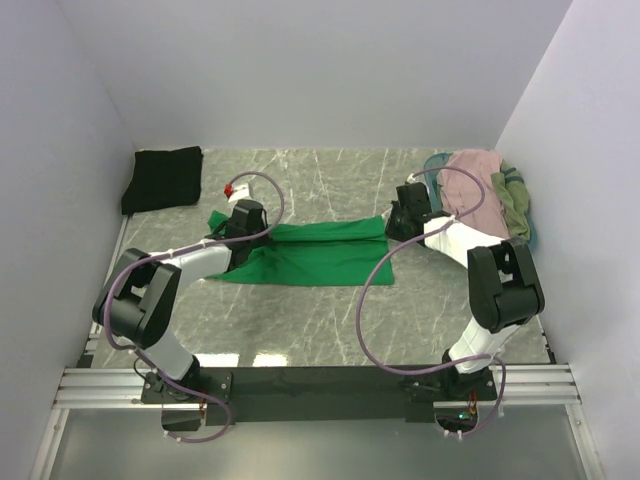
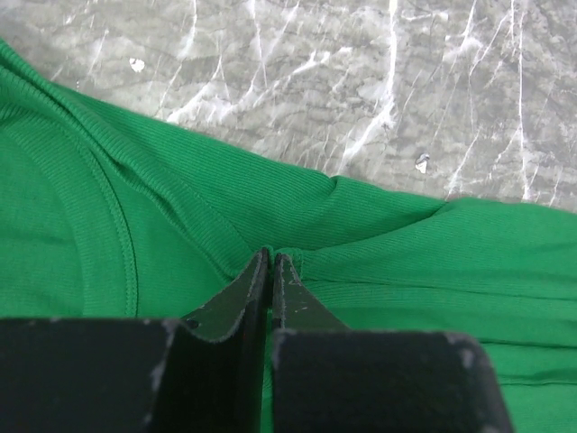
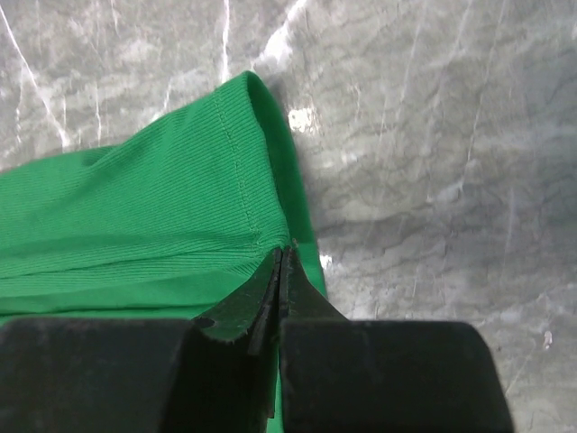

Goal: Fold and stack the tank tops
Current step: Fold the tank top

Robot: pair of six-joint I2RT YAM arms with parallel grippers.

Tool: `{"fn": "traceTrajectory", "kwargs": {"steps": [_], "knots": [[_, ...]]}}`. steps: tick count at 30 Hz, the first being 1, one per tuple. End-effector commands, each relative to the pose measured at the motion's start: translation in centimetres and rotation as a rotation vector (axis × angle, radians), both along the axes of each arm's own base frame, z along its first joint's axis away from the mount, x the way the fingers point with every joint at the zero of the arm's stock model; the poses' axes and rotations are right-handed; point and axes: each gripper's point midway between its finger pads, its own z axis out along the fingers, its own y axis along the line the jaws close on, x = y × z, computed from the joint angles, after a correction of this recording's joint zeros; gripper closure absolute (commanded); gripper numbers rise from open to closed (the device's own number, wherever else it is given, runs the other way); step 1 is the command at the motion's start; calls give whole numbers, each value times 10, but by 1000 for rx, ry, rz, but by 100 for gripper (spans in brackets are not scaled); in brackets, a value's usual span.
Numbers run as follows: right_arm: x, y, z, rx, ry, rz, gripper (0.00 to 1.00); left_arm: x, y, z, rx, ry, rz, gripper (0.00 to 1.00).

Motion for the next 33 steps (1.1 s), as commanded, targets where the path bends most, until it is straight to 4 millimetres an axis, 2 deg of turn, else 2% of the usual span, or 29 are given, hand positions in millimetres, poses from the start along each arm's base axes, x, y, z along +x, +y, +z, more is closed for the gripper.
{"fn": "traceTrajectory", "kwargs": {"steps": [1,10,20,27,33], "knots": [[6,-3,18,1,-70,-28,100,3,1,17,-25,-59,23,99],[-2,-2,7,1,-52,-28,100,-4,1,9,-27,-39,32,99],[-5,0,6,4,-59,-23,100,-11,5,6,-10,-36,45,99],[-13,-2,-4,1,-49,-23,100,-17,8,1,-16,-29,52,98],[-13,-4,-2,-6,-59,-26,99,-20,5,-2,-34,-35,54,96]]}}
